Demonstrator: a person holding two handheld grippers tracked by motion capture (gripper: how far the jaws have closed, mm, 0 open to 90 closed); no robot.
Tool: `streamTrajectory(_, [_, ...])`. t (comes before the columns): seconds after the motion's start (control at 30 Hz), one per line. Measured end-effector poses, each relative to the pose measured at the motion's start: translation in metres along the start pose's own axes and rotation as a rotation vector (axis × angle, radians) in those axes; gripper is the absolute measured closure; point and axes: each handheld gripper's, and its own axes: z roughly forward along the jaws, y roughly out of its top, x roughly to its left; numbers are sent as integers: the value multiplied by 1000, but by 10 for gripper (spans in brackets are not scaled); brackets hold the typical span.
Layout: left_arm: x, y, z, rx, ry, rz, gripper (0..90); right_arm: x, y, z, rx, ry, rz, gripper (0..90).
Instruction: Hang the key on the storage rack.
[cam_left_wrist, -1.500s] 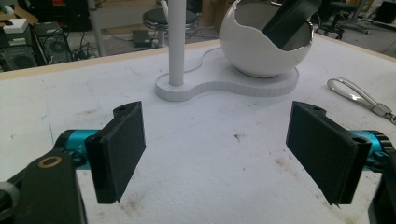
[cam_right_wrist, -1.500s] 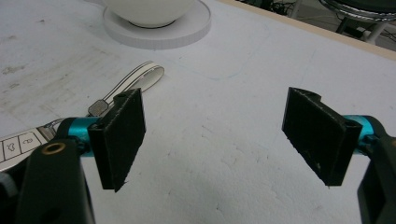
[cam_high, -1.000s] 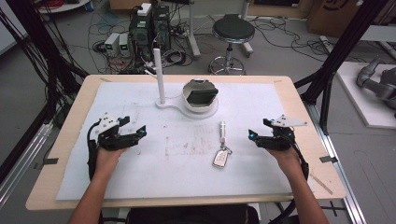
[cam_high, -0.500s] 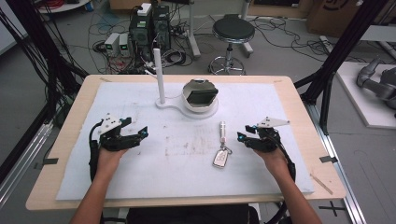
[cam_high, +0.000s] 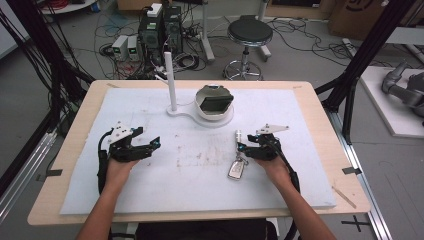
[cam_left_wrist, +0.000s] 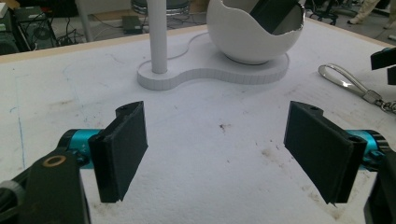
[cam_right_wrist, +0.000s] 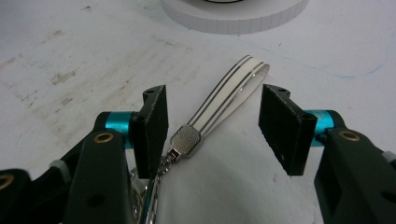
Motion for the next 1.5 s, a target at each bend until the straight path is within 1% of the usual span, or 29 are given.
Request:
streamTrajectory(0.13, [1,0,0,0,-1,-2,214,6,5,12,23,-14,8,422])
streamTrajectory(0.17, [1,0,-1,-1,1,-4,214,8,6,15,35,-26,14,421])
streamTrajectory(0.23, [1,0,-1,-1,2,0,214,11,7,19,52,-50,9,421])
streamTrajectory(0.27, [1,0,-1,0,2,1,214,13,8,22,65,-71,-1,428])
streamTrajectory(0.3, [1,0,-1,-1,2,0,214,14,8,24,78,-92,0,429])
streamTrajectory(0.37, [1,0,-1,-2,2,-1,215,15,8,27,96,-91,21,441])
streamTrajectory(0.4, [1,0,-1,0,2,-1,215,15,8,29,104,-90,22,448])
streamTrajectory(0.47, [1,0,0,2,0,0,216,17,7,32,120,-82,16,486])
streamTrajectory(0.53, [0,0,0,0,-3,2,218,20,8,33,126,-112,-10,534])
streamTrajectory(0.57, [0,0,0,0,-3,3,220,20,8,33,128,-119,-11,572])
streamTrajectory(0.63, [0,1,0,-1,-4,3,224,18,9,32,131,-115,0,641])
streamTrajectory(0.67, [0,0,0,-4,-5,2,229,16,9,31,133,-114,-2,685])
streamTrajectory(0.73, [1,0,-1,-5,-12,-2,249,14,10,30,141,-94,8,745])
streamTrajectory(0.77, [1,0,-1,-6,-17,-2,260,14,10,29,148,-80,8,757])
streamTrajectory(0.8, [1,1,-1,-10,-19,-3,266,14,11,29,146,-81,-4,759])
streamTrajectory(0.83, [1,1,-2,-10,-22,-4,268,15,11,28,148,-80,-4,761])
streamTrajectory(0.87, [1,1,-2,-15,-26,-7,274,15,11,28,141,-66,-8,762])
streamTrajectory(0.93, [1,3,-3,-26,-39,-16,294,17,13,24,103,-37,-19,763])
streamTrajectory(1.0, [0,4,-3,-36,-56,-24,296,18,16,19,54,-1,-27,766])
streamTrajectory(1.03, [-1,5,-3,-41,-68,-24,302,18,17,17,37,11,-31,768])
streamTrajectory(1.1, [-4,8,-3,-54,-99,-35,308,19,18,12,-6,54,-31,768])
streamTrajectory(1.17, [-6,9,-2,-59,-125,-36,315,19,20,10,-36,80,-32,769])
streamTrajectory(1.23, [-8,11,-1,-72,-156,-41,329,20,20,7,-67,114,-36,769])
streamTrajectory(1.27, [-9,12,0,-82,-181,-47,340,20,21,6,-80,138,-39,769])
streamTrajectory(1.3, [-10,13,0,-90,-196,-52,348,20,21,6,-94,174,-49,770])
streamTrajectory(1.4, [-13,19,3,-116,-253,-51,381,23,22,4,-115,226,-73,769])
streamTrajectory(1.43, [-15,23,4,-119,-276,-42,394,25,23,4,-118,243,-80,769])
streamTrajectory(1.47, [-16,25,6,-124,-285,-38,403,28,23,3,-127,260,-98,769])
streamTrajectory(1.5, [-18,28,7,-123,-304,-31,406,29,24,3,-134,272,-110,770])
